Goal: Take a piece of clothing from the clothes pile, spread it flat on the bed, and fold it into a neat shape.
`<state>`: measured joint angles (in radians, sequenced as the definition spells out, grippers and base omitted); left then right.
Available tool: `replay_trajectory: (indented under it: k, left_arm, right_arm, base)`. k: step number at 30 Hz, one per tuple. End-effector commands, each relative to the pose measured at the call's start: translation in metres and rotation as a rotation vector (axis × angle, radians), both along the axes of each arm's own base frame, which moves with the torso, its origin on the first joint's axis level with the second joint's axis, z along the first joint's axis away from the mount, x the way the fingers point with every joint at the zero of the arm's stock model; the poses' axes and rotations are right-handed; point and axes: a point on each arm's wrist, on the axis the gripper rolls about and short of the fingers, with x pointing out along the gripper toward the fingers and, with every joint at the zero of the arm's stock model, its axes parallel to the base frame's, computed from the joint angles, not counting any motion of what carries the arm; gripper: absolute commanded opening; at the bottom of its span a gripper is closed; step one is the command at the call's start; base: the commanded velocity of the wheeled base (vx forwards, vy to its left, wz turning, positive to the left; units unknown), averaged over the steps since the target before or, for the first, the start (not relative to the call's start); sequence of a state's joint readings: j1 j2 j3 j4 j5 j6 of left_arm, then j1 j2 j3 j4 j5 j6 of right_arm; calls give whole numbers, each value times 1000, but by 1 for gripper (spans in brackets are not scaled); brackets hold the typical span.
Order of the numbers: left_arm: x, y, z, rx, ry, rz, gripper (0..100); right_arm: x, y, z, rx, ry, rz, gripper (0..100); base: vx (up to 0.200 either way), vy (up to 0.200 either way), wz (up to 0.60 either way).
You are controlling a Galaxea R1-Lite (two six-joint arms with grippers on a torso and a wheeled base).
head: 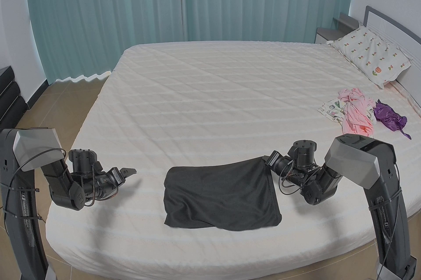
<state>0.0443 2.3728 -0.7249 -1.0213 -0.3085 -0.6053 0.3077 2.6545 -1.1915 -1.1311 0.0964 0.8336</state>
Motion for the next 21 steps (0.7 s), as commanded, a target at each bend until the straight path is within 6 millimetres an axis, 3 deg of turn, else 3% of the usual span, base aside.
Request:
replay_trajectory:
  k: [1, 20, 21]
  left_arm:
    - [0, 0, -1, 0, 3, 1, 100]
    - [0, 0, -1, 0, 3, 1, 100]
    - [0, 0, -1, 1, 2, 0, 100]
  right_arm:
    - [8, -3, -2, 12, -17, -23, 0]
    - [15, -11, -4, 42, -19, -75, 0]
    - [15, -11, -3, 42, -21, -75, 100]
  base:
    - [0, 0, 0]
    - [0, 0, 0]
    - [0, 0, 0]
